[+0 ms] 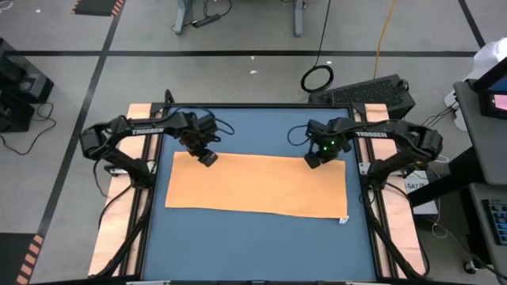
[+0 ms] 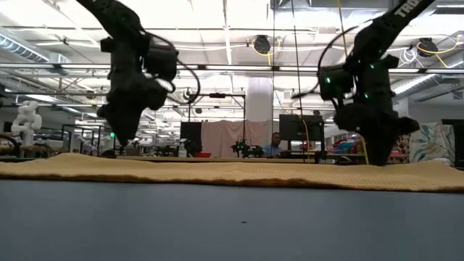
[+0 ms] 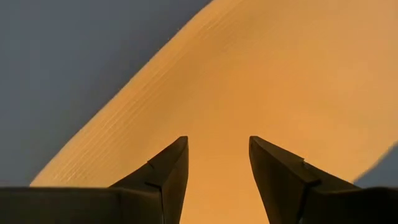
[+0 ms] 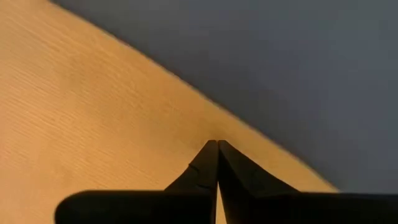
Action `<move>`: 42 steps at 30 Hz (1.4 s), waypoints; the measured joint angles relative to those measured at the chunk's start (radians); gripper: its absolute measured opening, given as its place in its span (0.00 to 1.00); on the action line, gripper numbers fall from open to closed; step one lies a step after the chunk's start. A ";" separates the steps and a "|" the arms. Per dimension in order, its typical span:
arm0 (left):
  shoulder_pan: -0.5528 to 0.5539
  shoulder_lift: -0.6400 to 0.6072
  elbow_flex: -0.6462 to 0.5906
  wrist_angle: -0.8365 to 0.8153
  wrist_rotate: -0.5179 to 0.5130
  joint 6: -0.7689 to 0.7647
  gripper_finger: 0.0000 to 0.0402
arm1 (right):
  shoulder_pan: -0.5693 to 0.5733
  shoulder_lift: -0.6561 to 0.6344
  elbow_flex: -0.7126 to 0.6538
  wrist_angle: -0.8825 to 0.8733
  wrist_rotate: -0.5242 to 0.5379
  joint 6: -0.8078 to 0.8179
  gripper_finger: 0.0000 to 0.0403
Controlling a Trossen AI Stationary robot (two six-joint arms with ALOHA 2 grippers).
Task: Roll towel into tight, uniform cylinder
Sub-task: Fold the orange microfiber cloth
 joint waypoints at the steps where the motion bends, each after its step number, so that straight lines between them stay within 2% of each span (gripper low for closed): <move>1: 0.007 0.001 -0.013 0.000 -0.001 0.000 0.43 | -0.001 0.004 -0.023 0.017 -0.008 0.007 0.00; 6: 0.022 0.001 -0.096 -0.025 -0.072 -0.034 0.43 | -0.008 -0.001 -0.114 0.040 -0.018 0.059 0.00; 10: 0.038 0.001 -0.145 -0.040 -0.114 -0.006 0.43 | -0.008 -0.011 -0.126 0.038 -0.021 0.056 0.00; 16: 0.059 -0.005 -0.092 -0.199 -0.109 0.029 0.43 | -0.007 -0.109 -0.040 -0.037 -0.037 0.078 0.00; 22: 0.053 -0.069 -0.044 -0.235 -0.118 0.020 0.43 | -0.003 -0.185 -0.002 -0.180 0.088 0.108 0.00; 26: 0.061 -0.064 -0.057 -0.198 -0.136 0.082 0.43 | -0.002 -0.170 -0.036 -0.225 0.140 0.087 0.00; 36: 0.063 0.012 -0.068 -0.171 -0.146 0.114 0.43 | -0.003 -0.075 -0.155 -0.088 0.171 0.051 0.00; 38: 0.063 0.016 -0.068 -0.191 -0.145 0.150 0.43 | -0.003 -0.071 -0.166 -0.080 0.171 0.059 0.00; 42: 0.063 0.006 -0.036 -0.338 -0.131 0.167 0.43 | -0.003 -0.093 -0.164 -0.101 0.148 0.067 0.00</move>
